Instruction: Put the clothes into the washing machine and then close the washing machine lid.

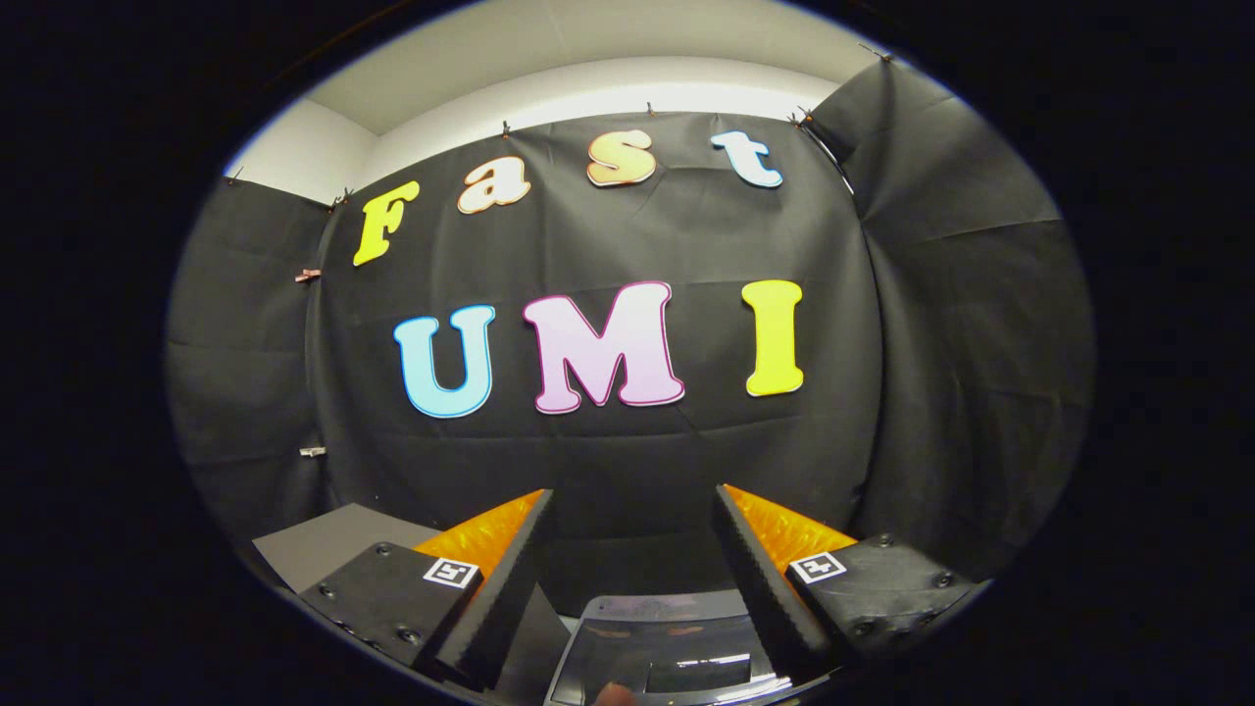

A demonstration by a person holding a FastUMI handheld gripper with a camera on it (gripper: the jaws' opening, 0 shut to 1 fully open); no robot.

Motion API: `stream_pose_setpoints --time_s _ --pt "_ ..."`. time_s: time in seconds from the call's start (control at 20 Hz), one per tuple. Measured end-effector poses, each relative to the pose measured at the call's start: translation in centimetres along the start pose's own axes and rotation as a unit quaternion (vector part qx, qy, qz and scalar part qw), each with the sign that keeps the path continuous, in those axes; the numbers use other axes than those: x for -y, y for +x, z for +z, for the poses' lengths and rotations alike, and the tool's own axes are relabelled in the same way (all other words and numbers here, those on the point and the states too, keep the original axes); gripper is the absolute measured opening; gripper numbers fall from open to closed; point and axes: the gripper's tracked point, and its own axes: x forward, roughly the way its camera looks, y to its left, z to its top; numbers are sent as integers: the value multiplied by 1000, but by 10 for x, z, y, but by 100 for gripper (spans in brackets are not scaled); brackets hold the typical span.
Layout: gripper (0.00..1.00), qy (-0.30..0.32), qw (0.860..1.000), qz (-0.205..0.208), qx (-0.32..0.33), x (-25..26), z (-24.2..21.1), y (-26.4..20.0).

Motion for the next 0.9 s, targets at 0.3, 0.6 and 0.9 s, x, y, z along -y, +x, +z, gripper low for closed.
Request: stream_pose_setpoints --time_s 0.3,0.6,0.9 --pt "99 -20 999 -3 25 1 18 -3" --pt "99 -21 1000 -9 22 4 16 0" --pt "99 -10 1000 -8 18 1 16 0"
